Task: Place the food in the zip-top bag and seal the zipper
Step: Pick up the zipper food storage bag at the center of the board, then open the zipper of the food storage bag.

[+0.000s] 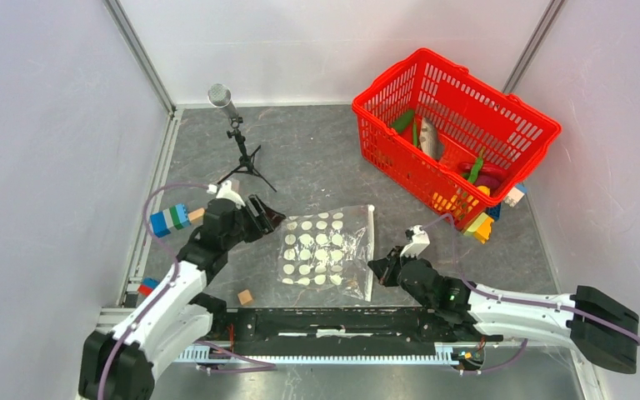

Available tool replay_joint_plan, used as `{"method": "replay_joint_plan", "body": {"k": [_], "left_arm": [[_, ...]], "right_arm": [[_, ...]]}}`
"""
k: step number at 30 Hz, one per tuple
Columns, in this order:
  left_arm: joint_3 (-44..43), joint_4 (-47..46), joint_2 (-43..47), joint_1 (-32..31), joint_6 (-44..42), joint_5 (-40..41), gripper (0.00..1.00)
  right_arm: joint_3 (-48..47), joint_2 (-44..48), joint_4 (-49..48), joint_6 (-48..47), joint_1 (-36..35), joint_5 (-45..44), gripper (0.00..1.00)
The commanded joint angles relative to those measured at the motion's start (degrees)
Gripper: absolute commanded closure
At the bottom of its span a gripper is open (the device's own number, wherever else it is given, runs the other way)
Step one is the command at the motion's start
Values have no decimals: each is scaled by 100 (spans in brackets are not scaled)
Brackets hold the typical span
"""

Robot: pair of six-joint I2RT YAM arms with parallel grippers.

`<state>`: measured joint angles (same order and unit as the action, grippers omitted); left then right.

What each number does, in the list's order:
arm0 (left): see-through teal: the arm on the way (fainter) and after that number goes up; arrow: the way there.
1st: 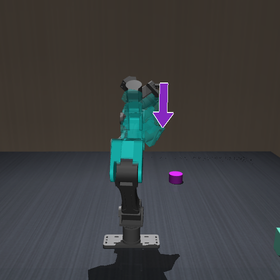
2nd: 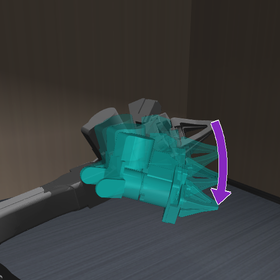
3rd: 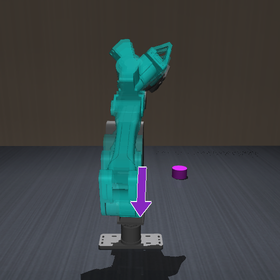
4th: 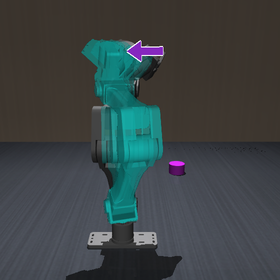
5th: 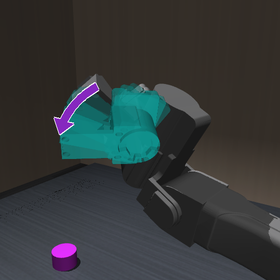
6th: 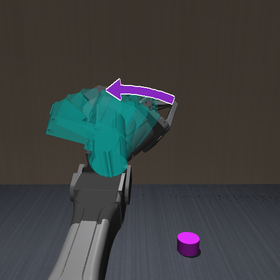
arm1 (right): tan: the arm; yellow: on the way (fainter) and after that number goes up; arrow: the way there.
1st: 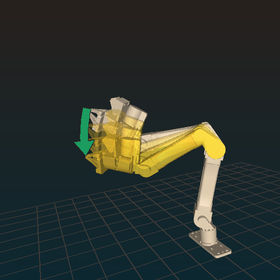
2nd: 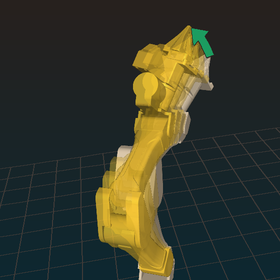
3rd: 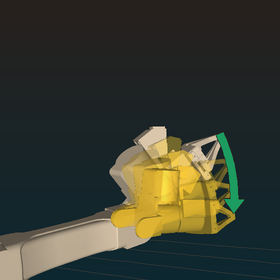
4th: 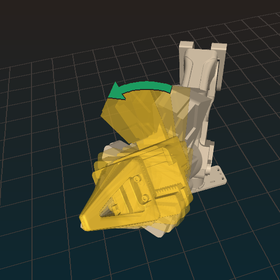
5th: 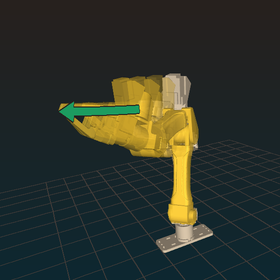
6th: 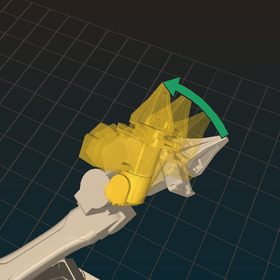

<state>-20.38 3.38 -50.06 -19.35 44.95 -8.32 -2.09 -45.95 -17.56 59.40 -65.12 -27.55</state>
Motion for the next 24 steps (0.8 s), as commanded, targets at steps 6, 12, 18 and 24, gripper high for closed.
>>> {"method": "replay_joint_plan", "body": {"k": [6, 12, 18, 24], "left_arm": [[-1891, 1550, 479, -179, -1297, -189, 30], [-2740, 1667, -141, -1613, -1359, 135, 30], [-3594, 2132, -753, -2905, -988, 1283, 31], [-4506, 2948, -1424, -3622, -934, 1957, 32]], "right_arm": [[-856, 183, 606, -1562, -186, -99, 100], [-1203, 249, 490, -2109, -438, 109, 100], [-1805, -17, 742, -2360, -881, -276, 100], [-2226, -387, 705, -2410, -1206, -598, 100]]}}
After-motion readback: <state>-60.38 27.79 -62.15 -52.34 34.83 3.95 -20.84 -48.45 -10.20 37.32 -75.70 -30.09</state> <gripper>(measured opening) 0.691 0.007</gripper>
